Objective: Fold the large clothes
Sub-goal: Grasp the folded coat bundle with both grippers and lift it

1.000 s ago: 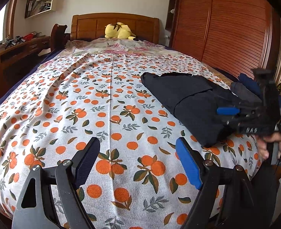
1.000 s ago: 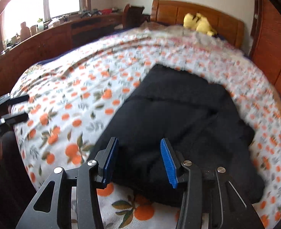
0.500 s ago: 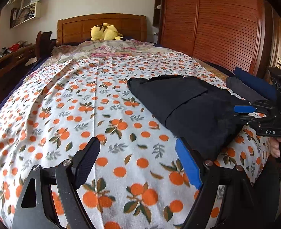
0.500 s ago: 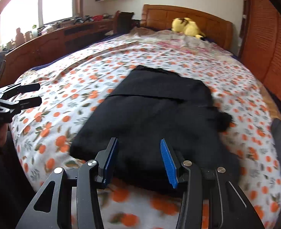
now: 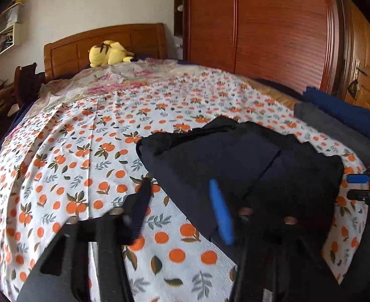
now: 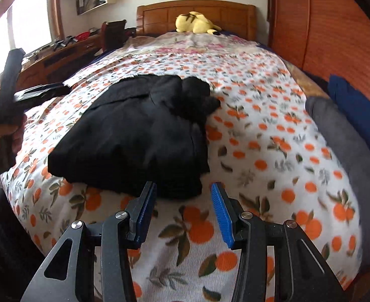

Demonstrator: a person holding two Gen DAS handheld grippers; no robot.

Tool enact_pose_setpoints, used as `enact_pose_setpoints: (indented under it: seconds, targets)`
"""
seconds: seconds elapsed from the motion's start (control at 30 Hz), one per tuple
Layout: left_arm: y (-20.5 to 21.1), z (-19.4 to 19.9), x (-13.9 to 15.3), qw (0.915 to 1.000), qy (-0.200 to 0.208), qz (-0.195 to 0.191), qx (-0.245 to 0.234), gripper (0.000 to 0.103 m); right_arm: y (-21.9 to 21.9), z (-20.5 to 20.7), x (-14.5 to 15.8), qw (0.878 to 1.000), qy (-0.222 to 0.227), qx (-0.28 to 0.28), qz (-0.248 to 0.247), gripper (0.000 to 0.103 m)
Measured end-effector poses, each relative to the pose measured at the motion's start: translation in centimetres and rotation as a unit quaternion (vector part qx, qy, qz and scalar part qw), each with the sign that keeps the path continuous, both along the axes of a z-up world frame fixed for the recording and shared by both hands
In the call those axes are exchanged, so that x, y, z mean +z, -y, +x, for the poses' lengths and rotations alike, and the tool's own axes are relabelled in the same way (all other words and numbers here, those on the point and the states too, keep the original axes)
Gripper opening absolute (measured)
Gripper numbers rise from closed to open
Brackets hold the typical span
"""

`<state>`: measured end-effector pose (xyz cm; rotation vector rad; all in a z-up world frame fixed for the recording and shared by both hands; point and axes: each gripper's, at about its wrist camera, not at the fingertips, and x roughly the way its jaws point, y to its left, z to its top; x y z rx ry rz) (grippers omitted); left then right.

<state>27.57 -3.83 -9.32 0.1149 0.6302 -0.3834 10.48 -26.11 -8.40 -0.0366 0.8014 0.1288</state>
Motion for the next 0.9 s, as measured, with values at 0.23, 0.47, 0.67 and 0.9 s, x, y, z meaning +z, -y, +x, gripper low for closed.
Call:
enact_pose_setpoints:
  seconds: [0.23, 0.47, 0.67, 0.9]
  targets:
    - [1.6, 4.7, -1.9, 0.9995, -0.026, 0.018, 0.009, 0.044, 0.4, 1.4, -0.3, 1.0, -0.003, 0.0, 0.012, 0.047]
    - [1.1, 9.0, -3.3, 0.9982, -0.051, 0.019, 0.026, 0.044, 0.0, 3.4, -2.1, 1.0, -0.011, 0.008, 0.0, 0.047]
    - [1.9, 11.6, -4.5, 0.9964, -0.062, 0.055, 0.017, 0.059, 0.3, 4.4, -3.2, 1.0, -0.017, 0.007, 0.019, 0.047]
    - [1.3, 13.9, -5.0, 0.9957, -0.071, 0.053, 0.026, 0.082, 0.2, 4.9, -3.4, 0.999, -0.018, 0.003, 0.026, 0.048]
